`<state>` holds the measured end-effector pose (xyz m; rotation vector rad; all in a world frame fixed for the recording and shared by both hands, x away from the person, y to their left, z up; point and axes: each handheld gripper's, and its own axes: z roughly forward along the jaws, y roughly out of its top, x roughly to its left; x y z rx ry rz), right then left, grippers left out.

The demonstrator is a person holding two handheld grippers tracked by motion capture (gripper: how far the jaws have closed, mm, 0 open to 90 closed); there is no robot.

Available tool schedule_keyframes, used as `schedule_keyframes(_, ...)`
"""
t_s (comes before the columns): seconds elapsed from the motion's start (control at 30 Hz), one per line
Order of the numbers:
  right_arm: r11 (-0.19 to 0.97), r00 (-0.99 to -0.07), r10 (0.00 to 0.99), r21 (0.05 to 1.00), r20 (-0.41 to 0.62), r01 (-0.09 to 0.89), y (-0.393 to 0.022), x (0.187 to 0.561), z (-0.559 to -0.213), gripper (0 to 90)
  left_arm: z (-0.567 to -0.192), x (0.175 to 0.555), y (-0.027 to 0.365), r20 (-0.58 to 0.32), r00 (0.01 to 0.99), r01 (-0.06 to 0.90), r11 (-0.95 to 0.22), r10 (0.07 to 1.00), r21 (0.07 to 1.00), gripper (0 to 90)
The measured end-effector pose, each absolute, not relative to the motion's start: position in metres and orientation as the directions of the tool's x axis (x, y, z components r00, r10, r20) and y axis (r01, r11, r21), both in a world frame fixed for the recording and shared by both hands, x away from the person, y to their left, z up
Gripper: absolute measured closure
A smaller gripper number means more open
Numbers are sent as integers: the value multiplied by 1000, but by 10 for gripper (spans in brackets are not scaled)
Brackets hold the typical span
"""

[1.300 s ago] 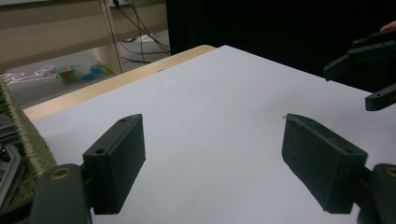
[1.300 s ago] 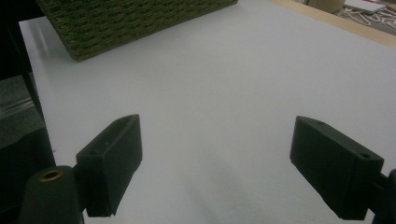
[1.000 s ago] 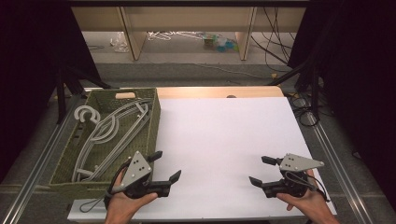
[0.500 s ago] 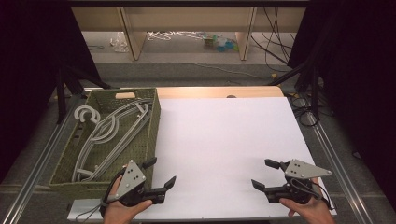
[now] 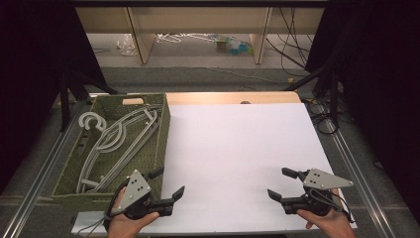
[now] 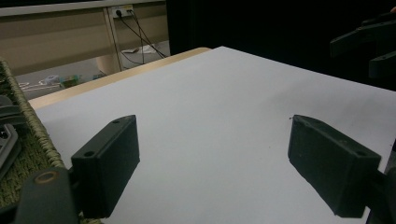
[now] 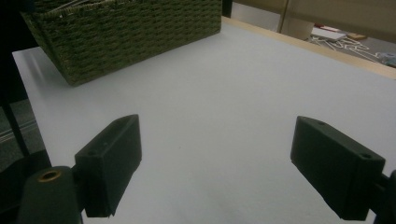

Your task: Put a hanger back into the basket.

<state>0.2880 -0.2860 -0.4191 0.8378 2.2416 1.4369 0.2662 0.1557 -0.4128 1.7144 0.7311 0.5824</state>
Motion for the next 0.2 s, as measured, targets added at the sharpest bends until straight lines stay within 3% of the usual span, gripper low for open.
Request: schedule_keyframes(0.2, 316, -770, 638, 903, 24, 290, -285, 289, -421, 170, -412, 265, 157, 14, 688, 171, -181, 725, 969, 164)
